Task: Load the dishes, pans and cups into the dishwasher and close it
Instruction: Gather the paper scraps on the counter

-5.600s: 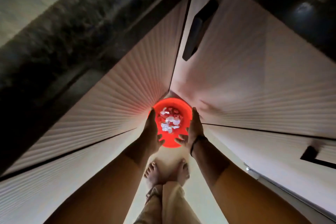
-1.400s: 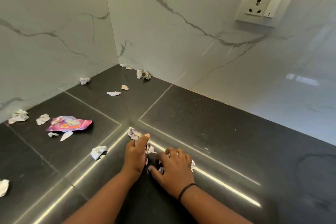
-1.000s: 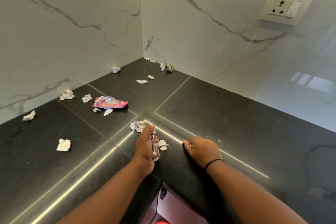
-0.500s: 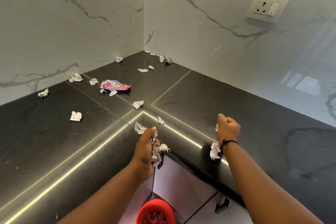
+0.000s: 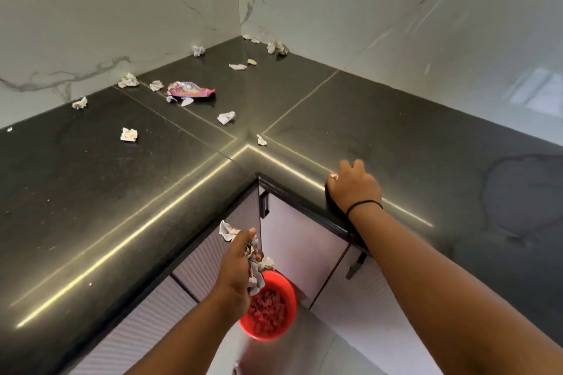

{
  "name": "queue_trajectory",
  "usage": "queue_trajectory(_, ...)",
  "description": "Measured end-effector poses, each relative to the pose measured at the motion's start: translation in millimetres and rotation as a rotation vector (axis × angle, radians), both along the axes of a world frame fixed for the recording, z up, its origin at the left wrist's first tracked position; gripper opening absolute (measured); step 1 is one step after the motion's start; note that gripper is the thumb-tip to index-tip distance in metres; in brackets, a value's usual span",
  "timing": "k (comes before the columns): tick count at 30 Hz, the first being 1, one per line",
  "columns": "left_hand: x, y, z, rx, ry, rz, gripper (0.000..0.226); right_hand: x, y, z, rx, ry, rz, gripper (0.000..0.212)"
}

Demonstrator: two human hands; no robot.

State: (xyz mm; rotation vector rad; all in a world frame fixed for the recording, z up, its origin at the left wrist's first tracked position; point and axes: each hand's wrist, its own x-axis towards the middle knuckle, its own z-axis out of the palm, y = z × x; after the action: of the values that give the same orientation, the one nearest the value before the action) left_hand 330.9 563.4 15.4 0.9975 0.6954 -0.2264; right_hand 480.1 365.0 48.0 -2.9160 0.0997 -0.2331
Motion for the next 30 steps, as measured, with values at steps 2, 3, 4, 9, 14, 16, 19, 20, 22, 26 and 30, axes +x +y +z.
queue_trajectory(2, -7, 3, -12, 0.039, 0.043, -0.02, 0.028, 3, 1, -3, -0.001, -0.007, -0.032, 0.033)
queue_trajectory(3, -10, 5, -20, 0.054, 0.064, -0.038, 0.028, 6, 1, -1, -0.005, 0.0, -0.04, 0.034)
queue_trajectory(4, -14, 6, -30, 0.051, 0.086, -0.059, 0.027, 8, 0, -1, -0.002, 0.018, -0.044, 0.036)
queue_trajectory(9, -33, 14, -82, -0.002, 0.275, -0.112, 0.041, -18, -6, 7, 0.254, -0.119, -0.019, 0.04)
queue_trajectory(14, -42, 25, -167, 0.062, 0.445, -0.185, 0.032, -119, 45, -37, 0.73, -0.312, 0.35, 0.039)
queue_trajectory(16, -36, 25, -198, 0.051, 0.505, -0.193, 0.039, -143, 68, -85, 0.923, -0.199, 0.381, 0.034)
queue_trajectory(19, -31, 26, -270, 0.081, 0.552, -0.198, 0.042, -147, 94, -183, 1.158, 0.223, 0.097, 0.037)
queue_trajectory(20, -29, 24, -285, 0.103, 0.569, -0.18, 0.04, -139, 97, -219, 1.18, 0.361, -0.078, 0.041)
queue_trajectory(22, -16, 18, -304, 0.105, 0.558, -0.155, 0.038, -117, 98, -282, 1.228, 0.61, -0.406, 0.04)
queue_trajectory(26, 11, 2, -315, -0.023, 0.495, -0.152, 0.06, -91, 92, -360, 1.645, 0.891, -0.838, 0.04)
queue_trajectory(30, 27, 7, -322, 0.034, 0.501, -0.218, 0.068, -80, 86, -358, 1.585, 0.93, -0.82, 0.052)
